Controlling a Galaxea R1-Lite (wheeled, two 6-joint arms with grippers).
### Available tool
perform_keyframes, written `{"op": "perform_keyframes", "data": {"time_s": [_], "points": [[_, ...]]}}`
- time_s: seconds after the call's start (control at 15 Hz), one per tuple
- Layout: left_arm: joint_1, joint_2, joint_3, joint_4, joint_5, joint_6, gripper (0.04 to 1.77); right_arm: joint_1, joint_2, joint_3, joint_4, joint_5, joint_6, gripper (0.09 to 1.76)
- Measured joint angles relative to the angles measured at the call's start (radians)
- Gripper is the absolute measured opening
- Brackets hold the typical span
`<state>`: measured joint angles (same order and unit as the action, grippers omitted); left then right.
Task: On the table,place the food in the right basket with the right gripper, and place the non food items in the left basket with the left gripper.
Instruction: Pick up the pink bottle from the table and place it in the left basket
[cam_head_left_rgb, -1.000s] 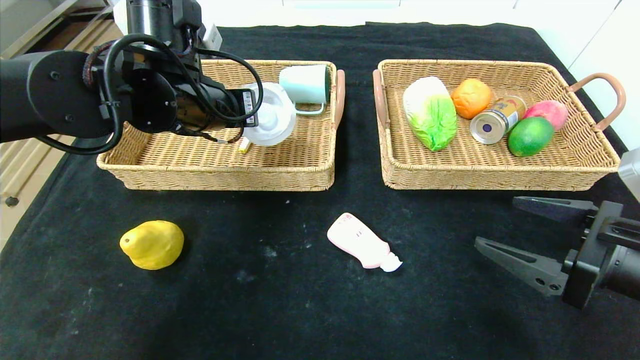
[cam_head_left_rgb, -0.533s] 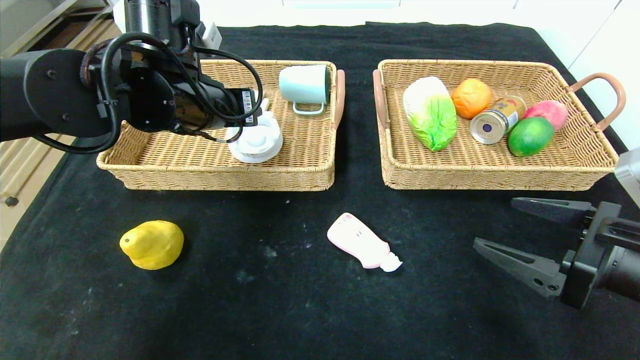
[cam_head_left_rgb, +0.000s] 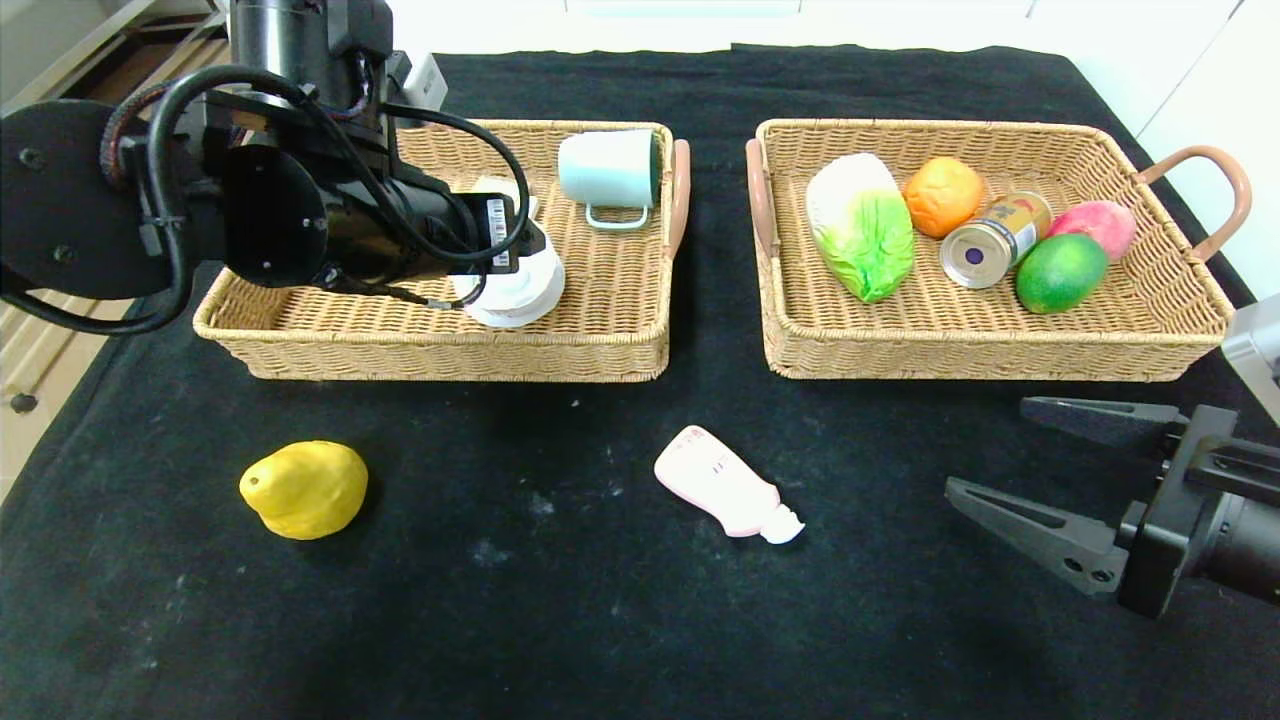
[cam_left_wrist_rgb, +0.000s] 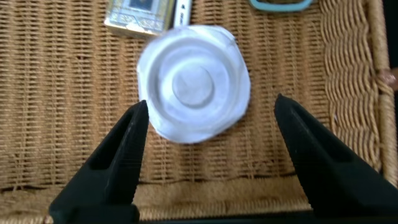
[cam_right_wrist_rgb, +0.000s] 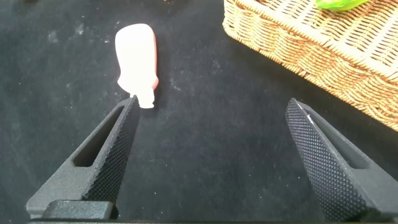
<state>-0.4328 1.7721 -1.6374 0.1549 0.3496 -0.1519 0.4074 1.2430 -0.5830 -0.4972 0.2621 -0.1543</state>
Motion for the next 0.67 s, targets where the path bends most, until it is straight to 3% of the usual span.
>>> {"op": "perform_keyframes", "data": {"time_s": [0.4, 0.67], "points": [[-0.145, -0.133, 0.227, -0.001, 0.063, -0.034, 1.61, 0.000, -0.013, -0.003, 0.000, 0.000, -0.001, 1.71], [-0.277, -0.170, 0.296, 0.007, 0.117, -0.103, 1.65, -0.001, -0.034, -0.006, 0.000, 0.000, -0.001, 1.71]]}}
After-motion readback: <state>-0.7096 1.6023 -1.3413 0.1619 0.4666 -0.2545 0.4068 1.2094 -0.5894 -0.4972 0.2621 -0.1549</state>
